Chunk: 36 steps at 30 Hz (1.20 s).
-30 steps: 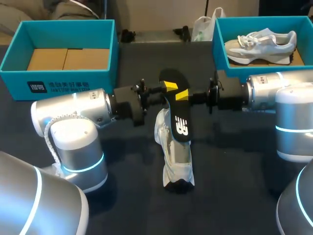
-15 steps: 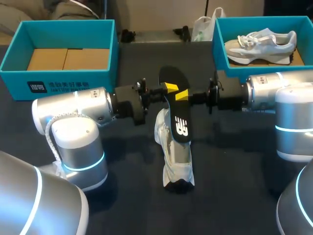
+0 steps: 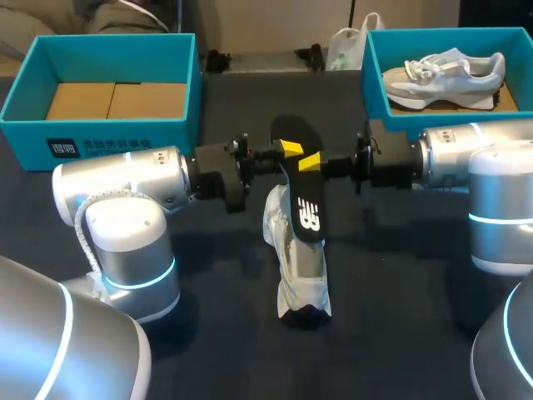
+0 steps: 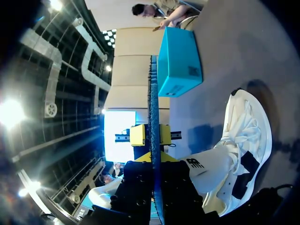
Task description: Take the shoe out of the shoebox, open the shoe tongue, remove and reinsert the insole, then place the shoe into the shoebox
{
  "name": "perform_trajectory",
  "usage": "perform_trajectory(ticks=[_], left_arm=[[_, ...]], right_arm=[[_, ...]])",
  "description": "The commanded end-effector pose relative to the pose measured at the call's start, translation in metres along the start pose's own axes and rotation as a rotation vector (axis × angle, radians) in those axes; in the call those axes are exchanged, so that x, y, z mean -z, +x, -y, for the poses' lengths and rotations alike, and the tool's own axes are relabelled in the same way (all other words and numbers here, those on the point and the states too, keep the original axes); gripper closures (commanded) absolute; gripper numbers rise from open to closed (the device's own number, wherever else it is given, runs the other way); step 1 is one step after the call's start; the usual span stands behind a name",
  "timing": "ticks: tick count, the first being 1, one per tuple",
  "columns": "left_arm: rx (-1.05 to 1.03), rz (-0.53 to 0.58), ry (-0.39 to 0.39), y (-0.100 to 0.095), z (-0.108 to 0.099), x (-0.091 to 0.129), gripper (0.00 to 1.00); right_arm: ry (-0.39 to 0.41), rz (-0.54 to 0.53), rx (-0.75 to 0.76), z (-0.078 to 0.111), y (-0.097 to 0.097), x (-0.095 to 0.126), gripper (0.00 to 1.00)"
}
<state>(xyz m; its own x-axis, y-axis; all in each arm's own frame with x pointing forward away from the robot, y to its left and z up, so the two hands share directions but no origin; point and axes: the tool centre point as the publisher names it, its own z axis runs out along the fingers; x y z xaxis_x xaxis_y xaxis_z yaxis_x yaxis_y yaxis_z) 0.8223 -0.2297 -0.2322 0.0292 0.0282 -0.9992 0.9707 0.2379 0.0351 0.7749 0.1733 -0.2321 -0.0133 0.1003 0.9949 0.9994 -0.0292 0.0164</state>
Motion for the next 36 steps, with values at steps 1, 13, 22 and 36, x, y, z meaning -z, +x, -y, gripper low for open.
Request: perform_trajectory(ticks=[1, 13, 22, 36], left_arm=[[-0.015, -0.005, 0.0, 0.0, 0.0, -0.001, 0.81], [-0.044, -0.017, 0.006, 0.004, -0.003, -0.002, 1.0], [-0.052, -0.016, 0.018, 0.004, -0.001, 0.0, 1.0], [0.016, -0.033, 0.044, 0.0, 0.003, 0.022, 1.0]], right_arm=[[-0.002, 0.004, -0.001, 0.001, 0.001, -0.001, 1.0], [-0.002, 0.004, -0.001, 0.001, 0.001, -0.001, 1.0], [-0.002, 0.004, -0.001, 0.001, 0.001, -0.001, 1.0], [-0.023, 0.163, 0.174, 0.004, 0.016, 0.037, 0.0]])
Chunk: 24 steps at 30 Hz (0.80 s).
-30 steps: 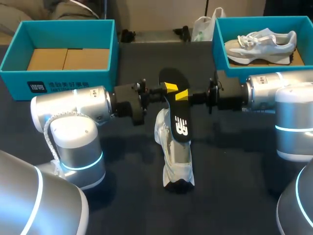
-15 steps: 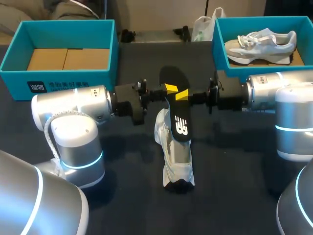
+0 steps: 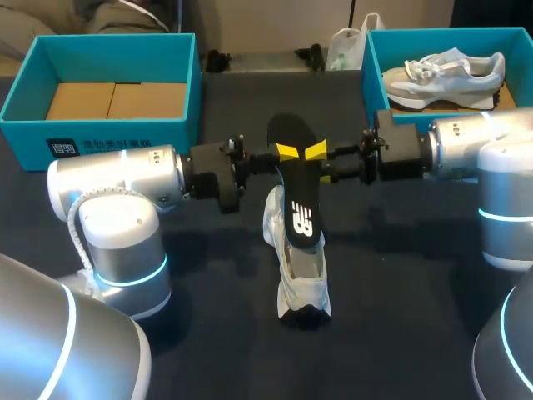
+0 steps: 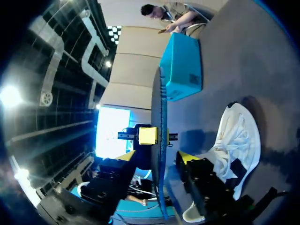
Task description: Take the shoe out of the shoebox, open the shoe tongue, remove and reinsert the insole, then place the shoe into the shoebox
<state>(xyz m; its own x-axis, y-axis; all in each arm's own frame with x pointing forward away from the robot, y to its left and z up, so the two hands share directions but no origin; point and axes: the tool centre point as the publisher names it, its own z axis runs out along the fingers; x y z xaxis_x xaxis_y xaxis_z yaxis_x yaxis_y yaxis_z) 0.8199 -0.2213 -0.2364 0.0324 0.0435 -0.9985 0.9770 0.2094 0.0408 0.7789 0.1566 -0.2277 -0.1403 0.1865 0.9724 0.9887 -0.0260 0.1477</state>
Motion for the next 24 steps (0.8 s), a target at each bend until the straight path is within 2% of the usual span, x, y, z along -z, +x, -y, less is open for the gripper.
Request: perform_trajectory(ticks=[1, 2, 10, 16, 18, 21, 22, 23, 24], left_arm=[[0.046, -0.026, 0.024, -0.004, 0.005, 0.017, 1.0], [0.06, -0.031, 0.03, -0.005, 0.006, 0.019, 1.0], [0.133, -0.069, 0.063, -0.018, 0.033, 0.051, 1.0], [0.2, -0.115, 0.098, -0.025, 0.044, 0.068, 1.0], [0.216, -0.127, 0.113, -0.027, 0.05, 0.072, 1.0], [0.232, -0.143, 0.122, -0.028, 0.061, 0.075, 1.0], [0.252, -0.158, 0.142, -0.029, 0.064, 0.076, 1.0], [0.265, -0.195, 0.168, -0.029, 0.069, 0.076, 1.0], [0.23, -0.228, 0.177, -0.028, 0.075, 0.076, 1.0]], right_arm=[[-0.003, 0.106, 0.089, 0.006, 0.016, 0.027, 0.0], [-0.008, 0.11, 0.137, 0.006, 0.018, 0.03, 0.0], [-0.008, 0.11, 0.137, 0.006, 0.018, 0.03, 0.0], [-0.008, 0.11, 0.137, 0.006, 0.018, 0.03, 0.0], [0.066, 0.19, 0.24, -0.001, 0.027, 0.036, 0.0], [0.108, 0.286, 0.394, 0.002, 0.03, 0.051, 0.0], [0.15, 0.339, 0.477, 0.005, 0.031, 0.056, 0.0], [0.26, 0.374, 0.574, 0.008, 0.033, 0.057, 0.0], [0.39, 0.357, 0.648, 0.013, 0.032, 0.057, 0.0]])
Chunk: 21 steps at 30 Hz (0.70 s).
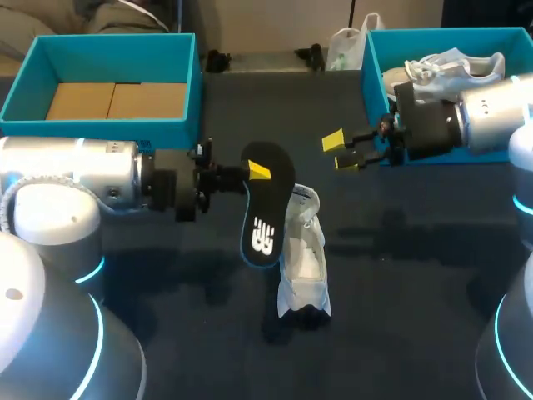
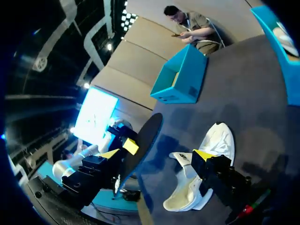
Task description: Take the shoe out of the shoebox, open the shoe tongue, remove and reinsert the insole, then place the shoe into the shoebox
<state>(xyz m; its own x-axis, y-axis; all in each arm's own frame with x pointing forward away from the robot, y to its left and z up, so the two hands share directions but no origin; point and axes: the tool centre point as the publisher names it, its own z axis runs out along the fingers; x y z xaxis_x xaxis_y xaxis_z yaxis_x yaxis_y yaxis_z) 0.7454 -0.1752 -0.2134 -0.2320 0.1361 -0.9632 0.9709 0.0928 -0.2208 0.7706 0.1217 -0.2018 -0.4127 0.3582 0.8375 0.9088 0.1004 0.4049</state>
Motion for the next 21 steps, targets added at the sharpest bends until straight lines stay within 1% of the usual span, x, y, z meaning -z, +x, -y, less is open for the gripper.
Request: perform_trajectory(ticks=[1, 14, 15, 16, 17, 19, 20, 21], left_arm=[[-0.065, -0.11, -0.009, 0.004, 0.018, 0.013, 1.0], [-0.065, -0.11, -0.009, 0.004, 0.018, 0.013, 1.0], [-0.05, -0.11, 0.007, 0.004, 0.025, 0.012, 1.0], [-0.038, -0.109, 0.004, 0.004, 0.033, 0.012, 1.0], [-0.024, -0.111, 0.011, 0.004, 0.04, 0.014, 1.0], [0.01, -0.115, 0.022, 0.003, 0.053, 0.016, 1.0], [0.03, -0.117, 0.038, 0.004, 0.058, 0.017, 1.0], [0.064, -0.118, 0.049, 0.004, 0.064, 0.018, 1.0]], right_arm=[[0.325, 0.13, 0.383, 0.007, 0.011, 0.02, 0.0], [0.325, 0.13, 0.383, 0.007, 0.011, 0.02, 0.0], [0.352, 0.159, 0.439, 0.009, 0.011, 0.022, 0.0], [0.397, 0.183, 0.508, 0.012, 0.011, 0.024, 0.0], [0.424, 0.212, 0.584, 0.016, 0.01, 0.025, 0.0], [0.44, 0.244, 0.691, 0.028, 0.006, 0.029, 0.0], [0.44, 0.241, 0.744, 0.034, 0.004, 0.031, 0.0], [0.455, 0.26, 0.771, 0.041, 0.0, 0.032, 0.0]])
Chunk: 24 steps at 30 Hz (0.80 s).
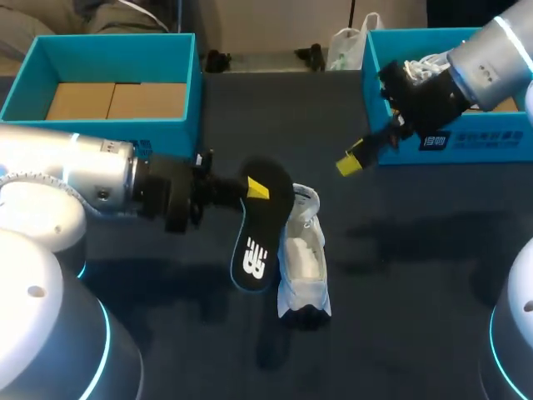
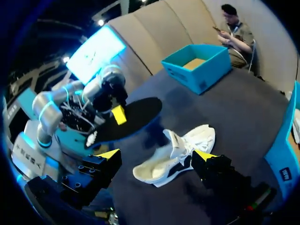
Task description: Take the shoe out of the shoebox, open the shoe tongue, remove and reinsert the insole, then place the shoe into the shoebox
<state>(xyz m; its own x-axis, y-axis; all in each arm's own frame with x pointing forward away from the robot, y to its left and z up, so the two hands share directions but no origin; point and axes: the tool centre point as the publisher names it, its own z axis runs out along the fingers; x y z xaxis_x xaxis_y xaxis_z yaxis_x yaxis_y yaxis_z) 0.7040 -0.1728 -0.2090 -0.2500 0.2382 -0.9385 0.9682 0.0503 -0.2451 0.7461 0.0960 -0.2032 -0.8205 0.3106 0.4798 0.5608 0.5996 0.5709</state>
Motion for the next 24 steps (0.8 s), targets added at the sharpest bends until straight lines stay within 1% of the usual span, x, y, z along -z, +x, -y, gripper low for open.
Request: perform_trajectory(ticks=[1, 2, 3, 4, 19, 20, 22, 23, 24], left_arm=[[0.073, -0.014, 0.015, 0.001, 0.027, 0.012, 1.0], [0.115, -0.013, 0.053, 0.002, 0.034, 0.013, 1.0], [0.146, -0.021, 0.074, 0.003, 0.04, 0.015, 1.0], [0.146, -0.029, 0.087, 0.004, 0.045, 0.016, 1.0], [0.146, -0.029, 0.087, 0.004, 0.045, 0.016, 1.0], [0.146, -0.029, 0.087, 0.004, 0.045, 0.016, 1.0], [0.18, -0.023, 0.125, 0.016, 0.058, 0.005, 1.0], [0.18, -0.023, 0.125, 0.016, 0.058, 0.005, 1.0], [0.198, -0.025, 0.149, 0.028, 0.07, 0.001, 1.0]], right_arm=[[0.101, 0.114, 0.248, 0.02, 0.008, 0.001, 0.0], [0.119, 0.107, 0.286, 0.029, 0.008, -0.002, 0.0], [0.129, 0.094, 0.303, 0.035, 0.007, -0.006, 0.0], [0.129, 0.094, 0.303, 0.035, 0.007, -0.006, 0.0], [0.129, 0.094, 0.303, 0.035, 0.007, -0.006, 0.0], [0.167, 0.103, 0.336, 0.035, 0.004, -0.006, 0.0], [0.146, 0.117, 0.419, 0.04, 0.004, -0.009, 0.0], [0.15, 0.127, 0.445, 0.045, 0.006, -0.01, 0.0], [0.161, 0.135, 0.457, 0.049, 0.007, -0.013, 0.0]])
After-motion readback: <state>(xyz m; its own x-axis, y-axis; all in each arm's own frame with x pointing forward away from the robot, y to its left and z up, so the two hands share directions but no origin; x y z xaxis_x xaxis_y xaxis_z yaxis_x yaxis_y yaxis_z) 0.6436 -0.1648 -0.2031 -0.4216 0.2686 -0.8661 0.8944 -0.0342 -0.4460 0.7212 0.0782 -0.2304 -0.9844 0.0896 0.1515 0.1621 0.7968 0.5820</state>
